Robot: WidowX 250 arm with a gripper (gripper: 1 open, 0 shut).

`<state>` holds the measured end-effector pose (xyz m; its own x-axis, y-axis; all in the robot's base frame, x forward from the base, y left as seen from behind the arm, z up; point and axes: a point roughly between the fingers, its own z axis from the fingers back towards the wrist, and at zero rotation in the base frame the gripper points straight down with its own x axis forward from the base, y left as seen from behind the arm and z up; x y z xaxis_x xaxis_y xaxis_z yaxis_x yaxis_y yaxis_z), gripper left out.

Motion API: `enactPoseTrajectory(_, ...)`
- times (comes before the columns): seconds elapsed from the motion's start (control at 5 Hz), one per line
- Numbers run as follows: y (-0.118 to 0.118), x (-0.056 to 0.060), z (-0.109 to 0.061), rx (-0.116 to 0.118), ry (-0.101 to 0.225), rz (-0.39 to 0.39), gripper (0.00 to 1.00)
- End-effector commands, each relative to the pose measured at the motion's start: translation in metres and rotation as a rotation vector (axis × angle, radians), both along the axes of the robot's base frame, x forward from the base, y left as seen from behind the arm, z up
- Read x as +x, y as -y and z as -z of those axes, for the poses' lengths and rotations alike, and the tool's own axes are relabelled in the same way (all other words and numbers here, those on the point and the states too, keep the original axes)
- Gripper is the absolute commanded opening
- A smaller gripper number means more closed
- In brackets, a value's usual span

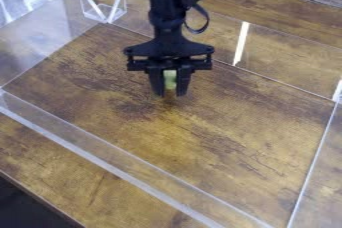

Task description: Move the green spoon to the right

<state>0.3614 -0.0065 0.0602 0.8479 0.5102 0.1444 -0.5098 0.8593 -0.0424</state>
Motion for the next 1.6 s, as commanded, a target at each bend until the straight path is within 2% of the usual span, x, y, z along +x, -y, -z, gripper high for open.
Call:
enactPoseTrajectory(0.0,0.008,0.016,-0.016,0.002,0.049,0.043,0.00)
enactPoseTrajectory(0.2,0.010,0.024,-0.012,0.002,0.040,0.075,0.00)
enactPoseTrajectory(0.6,0.012,0.030,-0.037,0.002,0.029,0.143,0.00)
enactPoseTrajectory(1.0,0.040,0.032,-0.048,0.002,0.017,0.017,0.00)
enactPoseTrajectory(1.4,0.080,0.034,-0.018,-0.009,-0.002,0.002,0.00)
